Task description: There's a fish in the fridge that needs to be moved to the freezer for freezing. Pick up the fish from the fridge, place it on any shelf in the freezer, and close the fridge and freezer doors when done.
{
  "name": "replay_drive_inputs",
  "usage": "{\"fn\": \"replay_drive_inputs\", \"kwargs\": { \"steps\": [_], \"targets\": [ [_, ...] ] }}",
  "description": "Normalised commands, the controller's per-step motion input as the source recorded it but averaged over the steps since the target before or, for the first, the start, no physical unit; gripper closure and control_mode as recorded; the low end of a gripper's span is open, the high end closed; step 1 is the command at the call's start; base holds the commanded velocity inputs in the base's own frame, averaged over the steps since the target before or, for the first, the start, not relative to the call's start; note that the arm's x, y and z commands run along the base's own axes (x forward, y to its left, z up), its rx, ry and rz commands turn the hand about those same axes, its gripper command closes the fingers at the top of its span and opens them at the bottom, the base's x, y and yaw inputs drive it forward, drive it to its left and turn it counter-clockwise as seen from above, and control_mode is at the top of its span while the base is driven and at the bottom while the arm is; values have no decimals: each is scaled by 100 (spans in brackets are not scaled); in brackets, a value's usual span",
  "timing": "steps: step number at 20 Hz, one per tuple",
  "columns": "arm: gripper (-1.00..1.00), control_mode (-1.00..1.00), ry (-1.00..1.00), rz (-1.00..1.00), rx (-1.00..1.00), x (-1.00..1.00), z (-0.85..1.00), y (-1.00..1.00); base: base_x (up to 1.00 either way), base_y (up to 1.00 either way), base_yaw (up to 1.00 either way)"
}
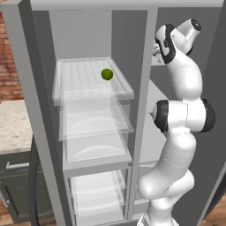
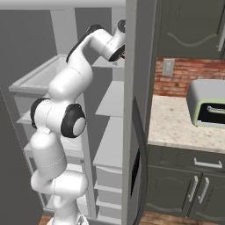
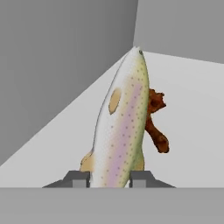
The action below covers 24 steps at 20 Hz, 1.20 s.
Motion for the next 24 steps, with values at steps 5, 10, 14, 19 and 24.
{"fn": "replay_drive_inputs", "kwargs": {
  "steps": [5,10,14,19,24],
  "targets": [
    [-100,-100,0,4,0,41,-16,0,0,0,0],
    [-100,-100,0,0,0,10,-13,0,0,0,0],
    [-100,-100,0,0,0,-5,-5,6,0,0,0],
    [-100,-100,-1,0,0,-16,0,11,0,0,0],
    [-100,-100,-1,0,0,-43,0,12,0,0,0]
  ]
}}
